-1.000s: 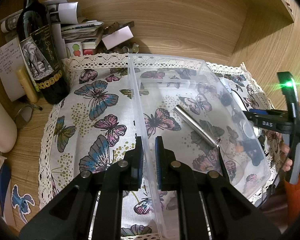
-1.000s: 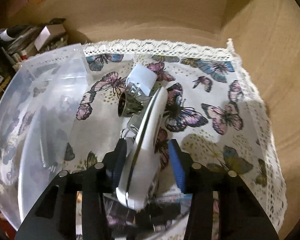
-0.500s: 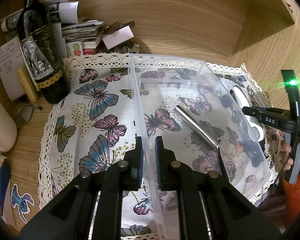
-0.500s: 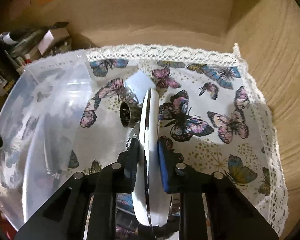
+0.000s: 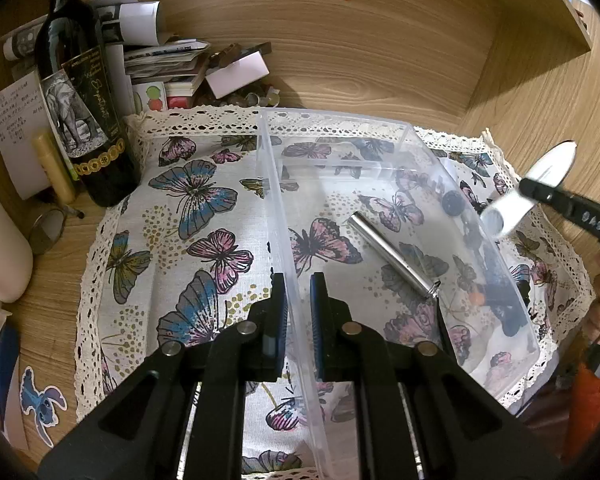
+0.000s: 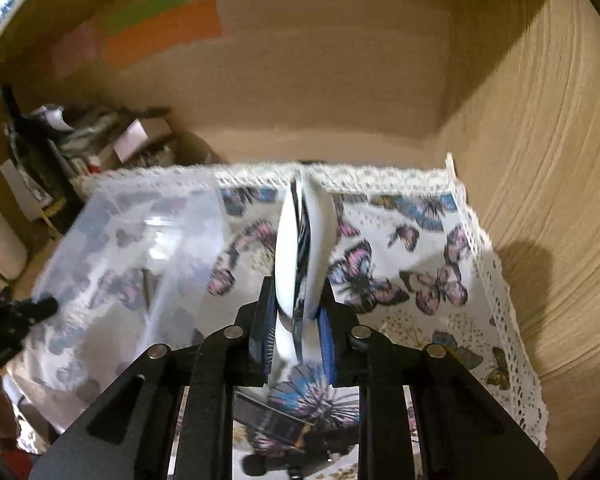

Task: Organize rigid objects
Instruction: 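Lift the white device and carry it over the clear box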

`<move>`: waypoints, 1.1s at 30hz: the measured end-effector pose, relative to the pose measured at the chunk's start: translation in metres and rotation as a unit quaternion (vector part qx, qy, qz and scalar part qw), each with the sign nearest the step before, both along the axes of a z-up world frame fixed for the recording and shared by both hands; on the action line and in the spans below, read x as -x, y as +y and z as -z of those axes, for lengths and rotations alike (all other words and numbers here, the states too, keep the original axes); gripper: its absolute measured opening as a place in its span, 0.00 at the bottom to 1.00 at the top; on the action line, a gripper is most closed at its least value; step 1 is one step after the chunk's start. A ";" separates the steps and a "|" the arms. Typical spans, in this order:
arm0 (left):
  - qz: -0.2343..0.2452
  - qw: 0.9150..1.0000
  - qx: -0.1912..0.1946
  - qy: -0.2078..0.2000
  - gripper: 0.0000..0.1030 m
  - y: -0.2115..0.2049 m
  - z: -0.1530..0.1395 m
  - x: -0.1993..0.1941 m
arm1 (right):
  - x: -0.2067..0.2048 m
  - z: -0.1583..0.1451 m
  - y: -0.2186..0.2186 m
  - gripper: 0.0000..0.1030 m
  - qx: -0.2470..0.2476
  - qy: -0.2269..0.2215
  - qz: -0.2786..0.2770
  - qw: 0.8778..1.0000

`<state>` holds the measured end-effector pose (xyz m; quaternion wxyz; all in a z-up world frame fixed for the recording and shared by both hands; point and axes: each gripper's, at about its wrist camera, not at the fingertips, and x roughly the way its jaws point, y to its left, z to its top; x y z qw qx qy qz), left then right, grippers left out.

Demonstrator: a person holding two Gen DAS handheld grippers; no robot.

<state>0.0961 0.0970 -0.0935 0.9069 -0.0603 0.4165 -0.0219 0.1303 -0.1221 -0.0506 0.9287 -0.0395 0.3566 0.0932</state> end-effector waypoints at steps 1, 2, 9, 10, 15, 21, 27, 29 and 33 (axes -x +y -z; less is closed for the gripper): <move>0.000 1.000 0.000 0.000 0.10 0.000 0.000 0.000 | 0.002 -0.005 0.003 0.17 -0.004 -0.008 -0.005 1.000; -0.001 1.000 0.001 0.000 0.10 0.000 0.000 0.000 | 0.003 -0.008 0.006 0.17 -0.007 -0.013 -0.007 1.000; 0.000 1.000 0.001 0.000 0.10 0.001 0.000 0.000 | 0.018 -0.037 0.030 0.17 -0.030 -0.053 -0.049 0.997; 0.000 1.000 0.001 0.000 0.10 0.000 0.000 0.000 | 0.020 -0.041 0.035 0.17 -0.033 -0.058 -0.056 0.996; 0.000 1.000 0.003 0.000 0.10 0.001 0.000 0.000 | 0.025 -0.047 0.059 0.17 -0.031 -0.070 -0.092 0.993; 0.001 1.000 0.006 -0.001 0.10 0.000 0.000 0.000 | 0.010 -0.030 0.082 0.17 -0.027 -0.038 -0.114 0.992; 0.001 1.000 0.006 -0.001 0.10 0.000 0.001 0.000 | -0.012 -0.004 0.096 0.17 0.000 -0.001 -0.108 0.994; 0.001 1.000 0.006 -0.001 0.10 0.001 0.001 -0.001 | -0.019 0.004 0.098 0.17 0.007 0.011 -0.106 0.994; 0.001 1.000 0.006 -0.001 0.10 0.000 0.001 0.000 | -0.029 0.015 0.104 0.17 0.025 0.028 -0.105 0.994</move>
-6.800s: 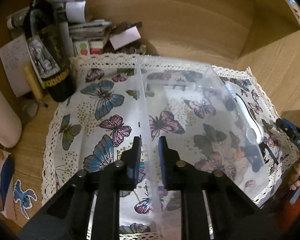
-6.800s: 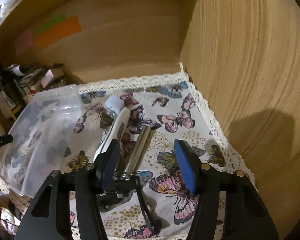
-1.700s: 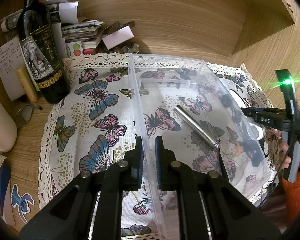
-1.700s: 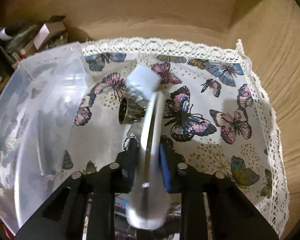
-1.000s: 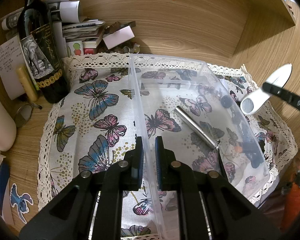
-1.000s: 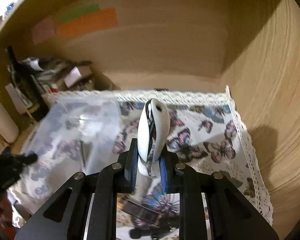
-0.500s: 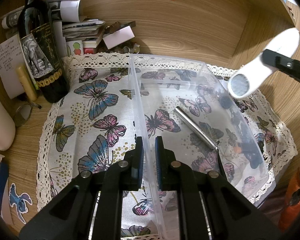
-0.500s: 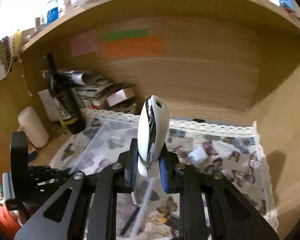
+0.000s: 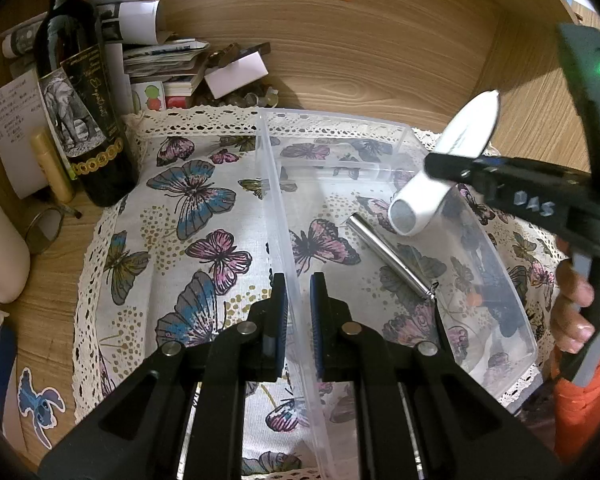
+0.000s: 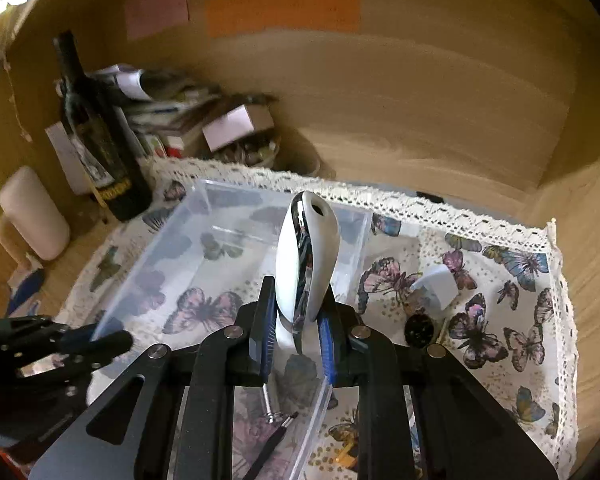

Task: Organize rigid objects
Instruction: 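Lift the white device and carry it over the clear box, then open the right tool to drop the white device into the box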

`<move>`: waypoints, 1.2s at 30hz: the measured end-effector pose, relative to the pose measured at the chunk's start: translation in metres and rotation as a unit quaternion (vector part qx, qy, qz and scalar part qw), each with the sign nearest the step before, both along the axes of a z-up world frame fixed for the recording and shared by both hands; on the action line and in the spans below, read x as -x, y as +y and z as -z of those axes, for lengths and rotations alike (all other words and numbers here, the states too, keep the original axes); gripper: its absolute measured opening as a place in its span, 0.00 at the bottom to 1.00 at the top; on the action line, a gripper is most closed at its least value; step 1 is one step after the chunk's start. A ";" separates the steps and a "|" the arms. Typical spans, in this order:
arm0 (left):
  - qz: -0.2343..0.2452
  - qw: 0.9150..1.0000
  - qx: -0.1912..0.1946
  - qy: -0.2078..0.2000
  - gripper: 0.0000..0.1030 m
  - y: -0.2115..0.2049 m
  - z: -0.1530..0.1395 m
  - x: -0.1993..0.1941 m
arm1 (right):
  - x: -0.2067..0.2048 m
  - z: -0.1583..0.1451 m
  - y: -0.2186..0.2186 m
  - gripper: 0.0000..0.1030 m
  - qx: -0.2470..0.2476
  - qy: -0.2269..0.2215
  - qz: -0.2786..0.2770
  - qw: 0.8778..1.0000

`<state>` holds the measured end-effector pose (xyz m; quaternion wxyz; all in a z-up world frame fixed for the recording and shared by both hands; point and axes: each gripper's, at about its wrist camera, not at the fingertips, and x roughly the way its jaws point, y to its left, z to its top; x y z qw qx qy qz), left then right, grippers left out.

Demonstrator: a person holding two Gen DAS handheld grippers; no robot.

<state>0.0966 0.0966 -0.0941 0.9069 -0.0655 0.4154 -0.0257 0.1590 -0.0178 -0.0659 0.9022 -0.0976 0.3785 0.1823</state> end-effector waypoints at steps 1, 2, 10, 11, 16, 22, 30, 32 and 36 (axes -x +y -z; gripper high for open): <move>0.000 1.000 0.000 0.000 0.10 0.001 0.000 0.000 | -0.001 0.003 0.002 0.17 0.005 0.003 -0.001 1.000; 0.001 1.000 0.000 0.000 0.10 0.000 0.000 0.000 | -0.002 0.004 0.004 0.17 0.007 0.002 -0.003 1.000; 0.001 1.000 0.001 0.000 0.10 0.001 0.000 0.000 | 0.012 -0.002 0.015 0.28 0.009 0.000 -0.041 0.999; 0.001 1.000 0.001 0.000 0.10 0.002 0.000 0.000 | 0.015 -0.004 0.015 0.30 0.005 -0.002 -0.047 0.999; 0.001 1.000 0.001 0.000 0.10 0.001 0.000 0.000 | 0.025 -0.011 0.013 0.39 -0.005 -0.012 -0.053 0.999; 0.002 1.000 0.002 0.000 0.10 0.001 0.000 -0.001 | 0.038 -0.024 0.003 0.42 -0.019 -0.023 -0.054 0.998; 0.004 1.000 0.001 -0.002 0.10 -0.002 0.000 0.000 | 0.053 -0.041 -0.018 0.50 -0.029 -0.052 -0.032 0.998; 0.005 1.000 0.002 -0.002 0.10 -0.001 0.000 0.000 | 0.054 -0.040 -0.028 0.50 -0.025 -0.053 -0.017 0.998; 0.005 1.000 0.003 -0.002 0.10 -0.002 0.000 0.000 | 0.053 -0.033 -0.061 0.51 -0.025 -0.042 0.026 0.998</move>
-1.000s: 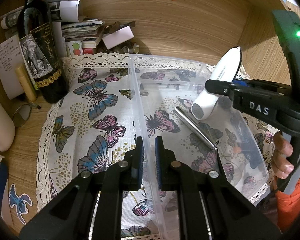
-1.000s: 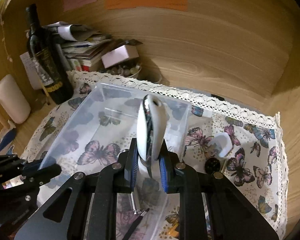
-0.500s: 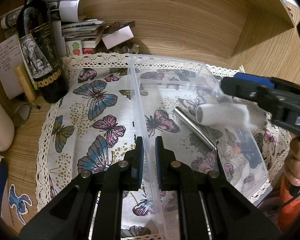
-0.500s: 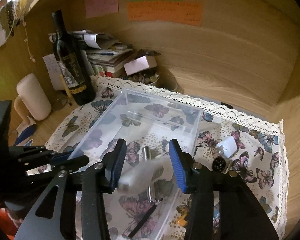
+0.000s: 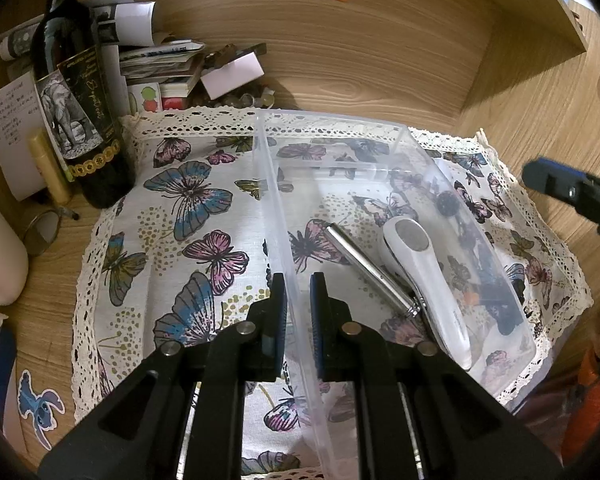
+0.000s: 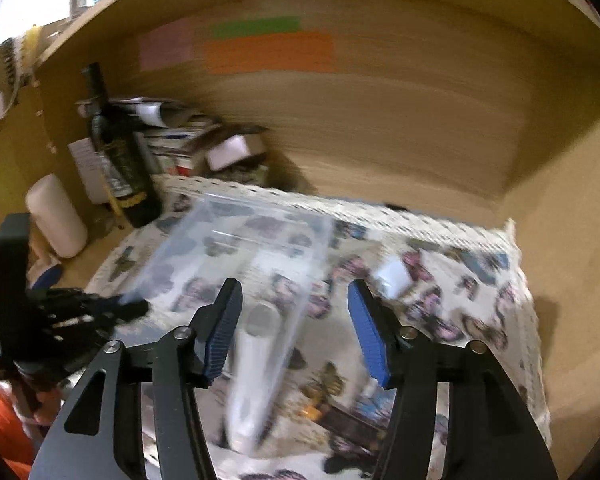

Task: Organize rigid objects
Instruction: 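Open the right tool to drop the white device into the box, then grasp the small black part with the right tool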

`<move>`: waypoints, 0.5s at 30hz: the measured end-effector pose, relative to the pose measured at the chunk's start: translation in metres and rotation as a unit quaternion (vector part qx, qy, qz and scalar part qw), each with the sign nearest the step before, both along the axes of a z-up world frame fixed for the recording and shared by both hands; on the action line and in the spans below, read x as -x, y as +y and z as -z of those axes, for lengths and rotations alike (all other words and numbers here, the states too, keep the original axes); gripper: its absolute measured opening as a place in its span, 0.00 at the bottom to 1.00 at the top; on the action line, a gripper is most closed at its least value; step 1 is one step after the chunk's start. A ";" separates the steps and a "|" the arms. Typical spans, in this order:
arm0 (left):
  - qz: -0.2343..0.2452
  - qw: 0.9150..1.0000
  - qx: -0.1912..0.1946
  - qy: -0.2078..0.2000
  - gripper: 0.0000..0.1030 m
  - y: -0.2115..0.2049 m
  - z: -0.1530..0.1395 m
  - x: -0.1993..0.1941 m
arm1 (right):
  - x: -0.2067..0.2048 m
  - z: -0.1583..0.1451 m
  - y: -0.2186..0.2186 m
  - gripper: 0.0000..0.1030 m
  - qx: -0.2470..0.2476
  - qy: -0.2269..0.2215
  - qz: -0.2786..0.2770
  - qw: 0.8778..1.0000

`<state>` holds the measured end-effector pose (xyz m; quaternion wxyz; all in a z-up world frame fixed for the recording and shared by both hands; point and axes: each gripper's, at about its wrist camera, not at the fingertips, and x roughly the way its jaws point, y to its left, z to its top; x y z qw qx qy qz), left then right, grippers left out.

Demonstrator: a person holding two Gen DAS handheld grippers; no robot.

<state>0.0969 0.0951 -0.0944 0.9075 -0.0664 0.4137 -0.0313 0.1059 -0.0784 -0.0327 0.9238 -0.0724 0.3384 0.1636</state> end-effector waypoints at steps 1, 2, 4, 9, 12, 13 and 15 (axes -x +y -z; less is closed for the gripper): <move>0.000 1.000 0.000 0.000 0.10 0.001 0.000 0.000 | 0.000 0.002 -0.007 0.51 0.001 0.004 0.012 1.000; 0.000 1.000 0.000 0.000 0.10 0.001 0.000 0.000 | -0.001 0.007 -0.016 0.51 0.003 0.010 0.026 1.000; 0.000 1.000 0.000 0.000 0.10 0.001 0.000 0.000 | -0.004 0.018 -0.032 0.51 0.010 0.028 0.050 0.998; 0.000 1.000 0.000 0.000 0.10 0.000 0.000 0.000 | -0.003 0.050 -0.058 0.51 0.023 0.075 0.089 0.993; 0.000 1.000 -0.001 0.000 0.10 0.001 0.000 0.000 | 0.003 0.068 -0.067 0.51 0.025 0.099 0.102 0.990; 0.000 1.000 0.000 0.000 0.10 0.001 0.000 0.000 | 0.006 0.073 -0.070 0.51 0.025 0.104 0.105 0.989; 0.001 1.000 0.000 0.000 0.10 0.001 0.000 0.000 | 0.011 0.082 -0.074 0.51 0.027 0.114 0.111 0.987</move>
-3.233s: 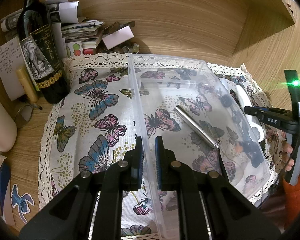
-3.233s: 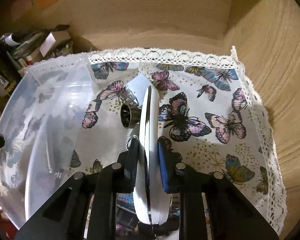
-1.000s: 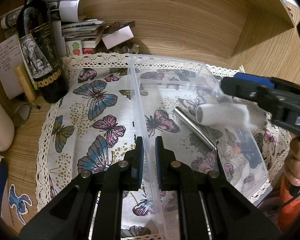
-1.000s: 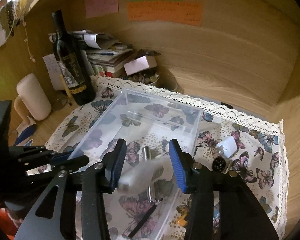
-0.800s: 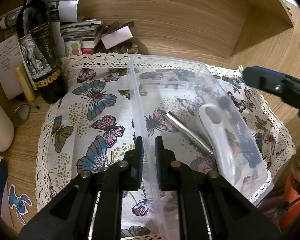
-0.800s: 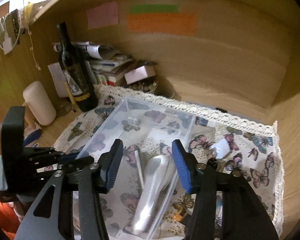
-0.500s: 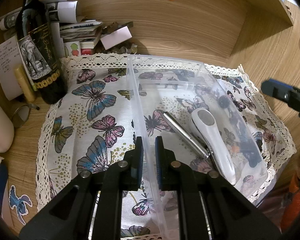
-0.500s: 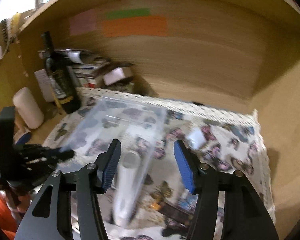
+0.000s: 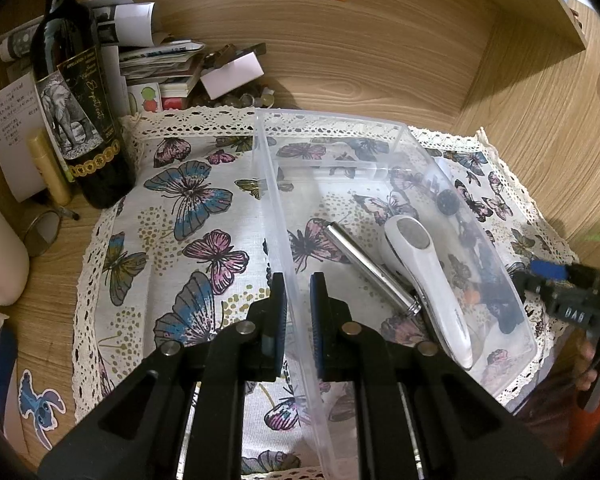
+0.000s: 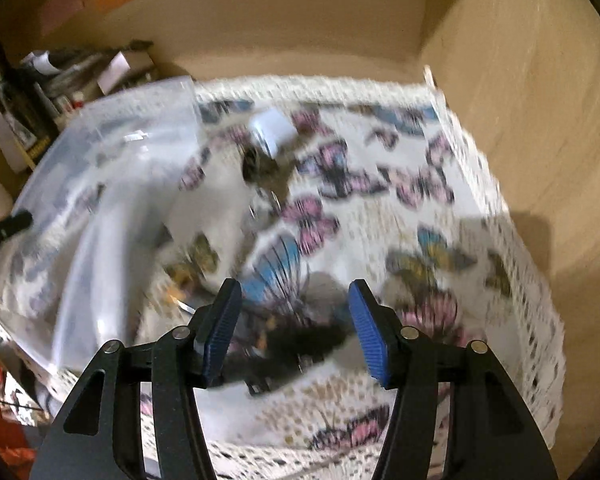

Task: Organize rigid objects
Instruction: 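Grasp the small black part with the right tool, then carry the black part over the box and open the right tool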

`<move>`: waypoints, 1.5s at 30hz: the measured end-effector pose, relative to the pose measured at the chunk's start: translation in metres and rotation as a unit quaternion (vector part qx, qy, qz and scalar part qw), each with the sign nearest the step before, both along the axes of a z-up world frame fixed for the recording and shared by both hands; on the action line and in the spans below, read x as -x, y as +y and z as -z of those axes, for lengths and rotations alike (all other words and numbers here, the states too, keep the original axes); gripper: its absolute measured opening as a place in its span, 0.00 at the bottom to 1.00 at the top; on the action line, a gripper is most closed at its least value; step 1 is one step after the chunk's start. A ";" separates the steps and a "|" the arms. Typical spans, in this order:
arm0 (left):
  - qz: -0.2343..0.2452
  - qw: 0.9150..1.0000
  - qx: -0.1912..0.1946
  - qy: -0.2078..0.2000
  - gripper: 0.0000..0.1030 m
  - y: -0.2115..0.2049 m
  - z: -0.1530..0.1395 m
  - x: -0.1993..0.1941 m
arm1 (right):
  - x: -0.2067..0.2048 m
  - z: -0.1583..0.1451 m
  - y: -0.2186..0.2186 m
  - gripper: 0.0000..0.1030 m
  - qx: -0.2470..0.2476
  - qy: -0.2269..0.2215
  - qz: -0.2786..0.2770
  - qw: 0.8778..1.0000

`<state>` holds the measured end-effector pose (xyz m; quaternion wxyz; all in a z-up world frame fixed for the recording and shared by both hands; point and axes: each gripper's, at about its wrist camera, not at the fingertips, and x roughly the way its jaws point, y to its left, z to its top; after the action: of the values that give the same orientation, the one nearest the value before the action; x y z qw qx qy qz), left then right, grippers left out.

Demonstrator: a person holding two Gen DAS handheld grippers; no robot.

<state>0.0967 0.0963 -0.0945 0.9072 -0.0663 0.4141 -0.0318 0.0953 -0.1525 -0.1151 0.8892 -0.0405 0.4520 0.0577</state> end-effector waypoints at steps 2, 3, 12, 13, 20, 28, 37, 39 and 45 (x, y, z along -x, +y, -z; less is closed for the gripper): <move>0.000 1.000 0.000 0.000 0.10 0.001 0.000 0.000 | 0.004 0.008 -0.004 0.51 -0.002 0.010 0.006 1.000; 0.001 1.000 0.000 0.000 0.10 0.000 0.000 0.000 | 0.005 0.012 -0.005 0.51 -0.004 0.014 0.006 1.000; 0.001 1.000 0.001 -0.001 0.10 0.001 0.000 0.002 | 0.002 0.019 -0.016 0.61 -0.040 0.015 0.007 0.999; 0.001 1.000 0.001 0.000 0.10 0.001 0.000 0.001 | 0.000 0.020 -0.018 0.60 -0.045 0.016 0.008 0.999; 0.000 1.000 0.000 -0.001 0.10 0.001 0.000 0.001 | -0.003 0.016 -0.030 0.41 -0.025 0.009 0.034 0.999; 0.001 1.000 0.000 -0.001 0.10 0.002 0.000 0.001 | 0.003 0.000 -0.025 0.41 -0.015 -0.017 0.040 0.999; 0.001 1.000 0.002 0.000 0.10 0.003 0.001 0.002 | 0.004 -0.046 0.029 0.41 -0.017 -0.096 -0.028 0.995; 0.001 1.000 0.002 0.000 0.10 0.003 0.001 0.002 | 0.004 -0.050 0.043 0.41 -0.022 -0.104 -0.051 0.993; 0.002 1.000 0.005 0.000 0.10 0.007 0.002 0.002 | 0.006 -0.055 0.082 0.41 -0.044 -0.101 -0.115 0.987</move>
<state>0.0947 0.1032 -0.0961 0.9069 -0.0703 0.4139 -0.0360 0.0898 -0.0709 -0.0600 0.9187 -0.0593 0.3489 0.1752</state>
